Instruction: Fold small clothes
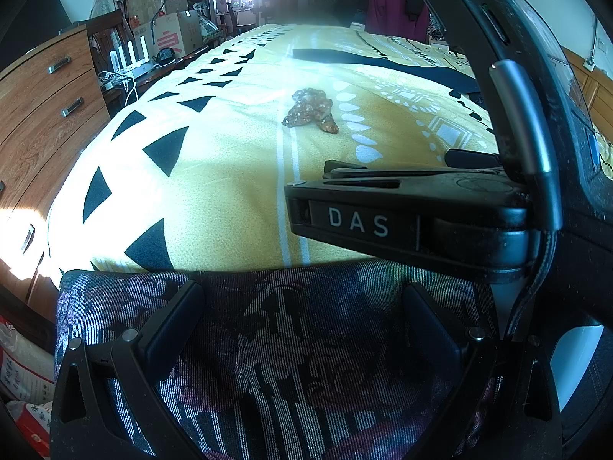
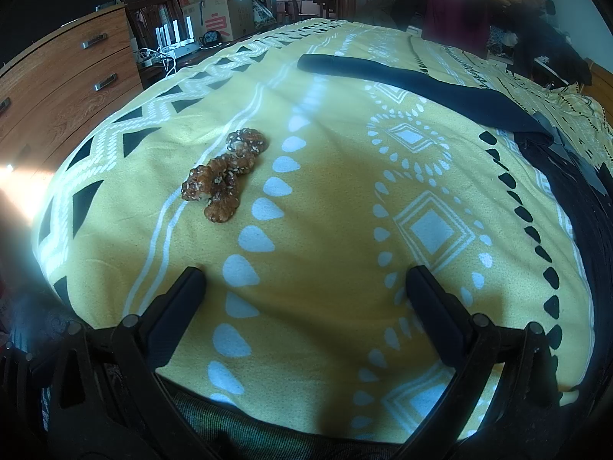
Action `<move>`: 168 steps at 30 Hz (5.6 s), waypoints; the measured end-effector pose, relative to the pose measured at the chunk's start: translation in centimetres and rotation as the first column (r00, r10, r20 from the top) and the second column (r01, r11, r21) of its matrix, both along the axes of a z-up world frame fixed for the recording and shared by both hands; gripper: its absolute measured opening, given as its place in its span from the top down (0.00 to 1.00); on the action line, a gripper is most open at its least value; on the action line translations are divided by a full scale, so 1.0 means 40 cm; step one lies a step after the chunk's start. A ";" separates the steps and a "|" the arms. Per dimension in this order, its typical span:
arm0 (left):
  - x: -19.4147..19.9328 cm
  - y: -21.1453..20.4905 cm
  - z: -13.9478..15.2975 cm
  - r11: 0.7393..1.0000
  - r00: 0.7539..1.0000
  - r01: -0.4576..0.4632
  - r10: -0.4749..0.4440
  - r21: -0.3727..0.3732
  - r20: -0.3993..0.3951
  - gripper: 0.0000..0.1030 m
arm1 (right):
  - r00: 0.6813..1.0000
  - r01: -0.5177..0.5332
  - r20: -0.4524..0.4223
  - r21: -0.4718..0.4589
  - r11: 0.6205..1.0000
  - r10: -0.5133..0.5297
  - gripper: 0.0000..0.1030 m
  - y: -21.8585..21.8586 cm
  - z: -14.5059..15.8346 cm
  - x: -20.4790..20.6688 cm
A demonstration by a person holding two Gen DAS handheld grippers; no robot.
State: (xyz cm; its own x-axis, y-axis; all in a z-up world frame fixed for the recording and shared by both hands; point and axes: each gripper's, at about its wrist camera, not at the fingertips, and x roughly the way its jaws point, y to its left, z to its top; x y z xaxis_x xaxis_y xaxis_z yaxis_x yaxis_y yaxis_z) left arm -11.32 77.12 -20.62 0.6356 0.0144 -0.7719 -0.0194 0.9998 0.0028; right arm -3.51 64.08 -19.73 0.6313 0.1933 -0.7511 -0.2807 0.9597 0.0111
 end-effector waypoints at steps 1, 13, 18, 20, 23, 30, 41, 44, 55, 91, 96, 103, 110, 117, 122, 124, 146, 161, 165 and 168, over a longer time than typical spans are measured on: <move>0.000 0.000 0.000 1.000 1.000 0.000 0.000 0.000 0.000 0.00 | 1.000 0.000 0.000 0.000 1.000 0.000 0.00 -0.001 0.000 0.000; 0.000 0.000 0.000 1.000 1.000 0.000 0.000 0.000 0.000 0.00 | 1.000 0.000 0.000 0.001 1.000 0.000 0.00 -0.001 0.000 0.000; 0.000 0.000 0.000 1.000 1.000 0.000 0.000 0.000 0.000 0.00 | 1.000 0.001 0.000 0.001 1.000 -0.001 0.00 0.000 0.000 0.000; 0.000 0.000 0.000 1.000 1.000 0.000 0.000 0.000 0.000 0.00 | 1.000 0.001 0.000 0.001 1.000 -0.001 0.00 0.000 0.000 0.000; 0.000 0.000 0.000 1.000 1.000 0.000 0.000 0.000 0.000 0.00 | 1.000 0.001 0.000 0.001 1.000 -0.001 0.00 0.000 0.000 0.000; -0.002 -0.003 0.001 1.000 1.000 0.001 -0.001 -0.001 -0.001 0.00 | 1.000 0.001 0.000 0.002 1.000 -0.001 0.00 0.000 0.000 0.000; 0.000 -0.004 0.002 1.000 1.000 0.001 -0.001 0.000 0.000 0.00 | 1.000 0.001 0.000 0.002 1.000 -0.001 0.00 0.000 0.000 0.000; 0.000 -0.004 0.002 1.000 1.000 0.001 -0.001 0.000 0.001 0.00 | 1.000 0.001 0.001 0.002 1.000 -0.001 0.00 0.000 0.000 0.000; 0.017 -0.002 -0.001 1.000 1.000 0.002 -0.002 0.002 -0.007 0.00 | 1.000 -0.001 0.013 -0.018 1.000 0.001 0.00 0.011 0.000 -0.001; 0.460 -0.241 0.648 0.978 0.810 0.013 0.113 -0.210 0.576 0.00 | 0.967 -0.254 0.065 0.114 0.961 0.247 0.00 -0.869 0.254 0.146; 0.786 -0.184 0.411 0.947 0.927 -0.163 0.244 -0.278 0.287 0.01 | 0.992 -0.083 -0.094 0.076 0.994 0.090 0.00 -0.974 0.101 0.207; 0.996 -0.065 0.091 0.855 0.926 -0.356 0.377 -0.377 -0.020 0.22 | 0.988 -0.031 -0.146 0.099 0.995 0.045 0.00 -1.023 0.052 0.285; 1.072 -0.047 0.003 0.865 0.915 -0.388 0.403 -0.318 -0.020 0.82 | 0.987 -0.019 -0.153 0.195 0.981 0.049 0.19 -1.061 0.056 0.333; 1.083 -0.325 0.286 0.949 0.953 -0.040 0.131 -0.314 0.272 0.90 | 0.989 0.074 -0.140 0.278 0.958 -0.036 0.38 -1.186 0.093 0.380; 1.090 -0.787 0.435 0.801 0.879 0.415 -0.230 -0.431 0.418 0.85 | 0.977 0.206 -0.120 0.306 0.929 -0.177 0.36 -1.343 0.118 0.366; 1.088 -0.944 0.417 0.704 0.855 0.506 -0.332 -0.499 0.399 0.67 | 0.965 0.257 -0.124 0.305 0.917 -0.230 0.34 -1.405 0.119 0.351; 0.942 -0.651 0.136 0.902 0.979 0.141 -0.065 -0.409 0.194 0.56 | 0.941 0.225 -0.334 0.491 0.842 -0.057 0.40 -1.456 -0.057 0.779; 1.012 -0.738 0.128 0.927 0.973 0.199 -0.149 -0.318 0.176 0.56 | 0.970 0.240 -0.143 0.443 0.864 -0.196 1.00 -1.620 0.067 0.685; 1.056 -0.780 0.075 0.936 0.978 0.207 -0.190 -0.285 0.086 0.50 | 0.949 0.294 -0.227 0.389 0.873 -0.219 1.00 -1.673 -0.022 0.707; 1.101 -0.816 -0.005 0.954 0.974 0.203 -0.220 -0.221 -0.054 0.50 | 0.937 0.325 -0.252 0.363 0.873 -0.243 1.00 -1.695 -0.055 0.697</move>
State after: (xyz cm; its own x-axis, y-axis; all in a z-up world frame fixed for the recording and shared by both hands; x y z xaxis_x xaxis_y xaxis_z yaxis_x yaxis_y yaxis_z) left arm 32.73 44.49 -20.82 0.5445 -0.2842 -0.7891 0.1848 0.9584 -0.2176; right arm 24.36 -3.72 -21.91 0.5546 0.3324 -0.7628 0.0500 0.9018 0.4293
